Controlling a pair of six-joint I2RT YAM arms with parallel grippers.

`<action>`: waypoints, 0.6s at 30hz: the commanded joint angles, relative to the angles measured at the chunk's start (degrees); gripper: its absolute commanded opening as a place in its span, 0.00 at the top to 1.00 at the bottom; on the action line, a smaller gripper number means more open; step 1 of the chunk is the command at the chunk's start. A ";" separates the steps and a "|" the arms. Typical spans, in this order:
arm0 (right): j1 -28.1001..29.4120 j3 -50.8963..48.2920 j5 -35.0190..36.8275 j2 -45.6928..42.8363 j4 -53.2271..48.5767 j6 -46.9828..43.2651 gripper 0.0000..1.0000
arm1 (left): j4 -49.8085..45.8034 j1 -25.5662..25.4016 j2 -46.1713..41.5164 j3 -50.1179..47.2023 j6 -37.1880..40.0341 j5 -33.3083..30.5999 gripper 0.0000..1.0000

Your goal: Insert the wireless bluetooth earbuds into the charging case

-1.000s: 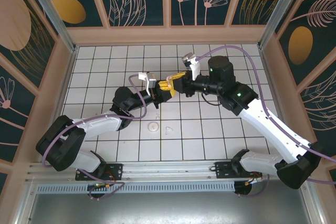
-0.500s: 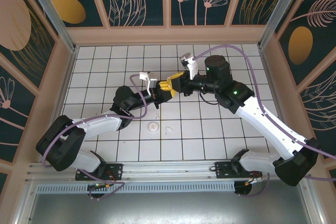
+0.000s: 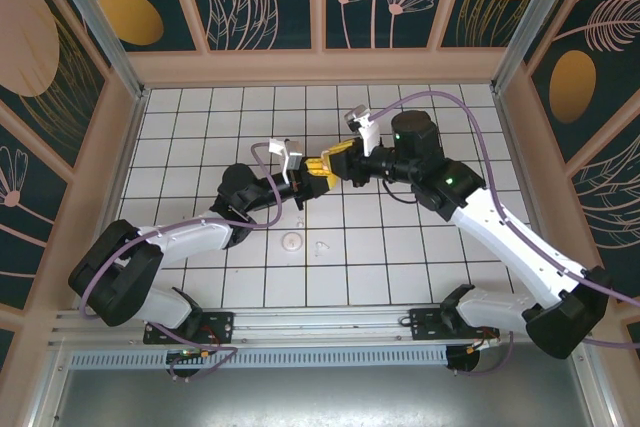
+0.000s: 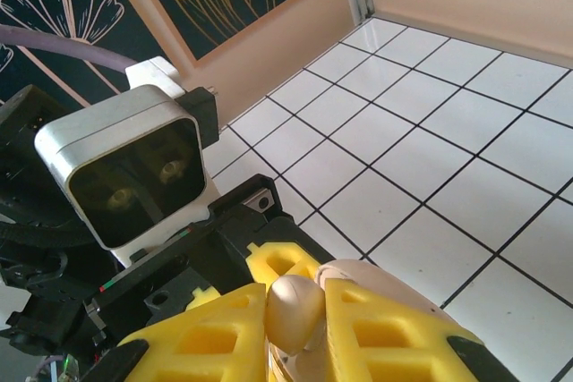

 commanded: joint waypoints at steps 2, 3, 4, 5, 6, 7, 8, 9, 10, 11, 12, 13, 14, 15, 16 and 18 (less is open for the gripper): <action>-0.24 -2.01 0.54 -2.15 -4.14 -1.55 0.80 | 6.54 0.27 -1.10 2.88 -0.67 -1.16 0.88; -0.24 -2.10 0.05 -2.22 -4.05 -1.55 0.80 | 6.54 0.31 -1.04 2.88 -0.63 -1.02 0.88; -0.24 -2.21 -0.47 -2.29 -3.89 -1.55 0.80 | 6.63 0.27 -1.06 2.88 -0.63 -0.92 0.88; -0.24 -2.30 -0.92 -2.09 -3.87 -1.53 0.80 | 6.71 0.27 -1.11 2.88 -0.63 -0.79 0.88; -0.27 -2.37 -1.56 -1.94 -3.71 -1.46 0.79 | 6.72 0.27 -1.13 2.94 -0.55 -0.68 0.89; -0.24 -2.29 -2.31 -1.65 -3.64 -1.37 0.79 | 6.72 0.34 -1.20 2.97 -0.45 -0.52 0.89; -0.25 -2.28 -2.70 -1.33 -3.53 -1.30 0.79 | 6.72 0.29 -1.13 2.97 -0.41 -0.50 0.88; -0.20 -2.19 -3.08 -1.07 -3.45 -1.13 0.79 | 6.66 0.27 -1.24 2.95 -0.30 -0.38 0.88; -0.16 -2.10 -3.40 -0.73 -3.27 -0.96 0.79 | 6.55 0.27 -1.22 2.93 -0.26 -0.24 0.88; -0.09 -2.06 -3.63 -0.55 -2.89 -0.85 0.79 | 6.54 0.29 -1.26 3.01 -0.04 -0.28 0.88; 0.00 -2.01 -3.85 -0.32 -2.45 -0.69 0.80 | 6.54 0.27 -1.28 2.97 -0.01 -0.26 0.88; 0.17 -1.93 -3.94 -0.28 -1.80 -0.44 0.80 | 6.50 0.27 -1.25 3.06 0.12 -0.28 0.88; 0.26 -2.02 -4.22 -0.29 -1.03 -0.17 0.80 | 6.52 0.27 -1.29 3.15 0.12 -0.25 0.88; 0.41 -2.06 -4.47 -0.23 -0.27 0.01 0.80 | 6.37 0.31 -1.25 3.20 0.25 -0.33 0.88; 0.60 -2.02 -4.51 -0.24 0.29 0.21 0.80 | 6.28 0.27 -1.30 3.20 0.43 -0.54 0.88; 1.11 -1.93 -4.22 -0.12 0.65 0.30 0.80 | 6.28 0.27 -1.41 3.18 0.51 -0.72 0.88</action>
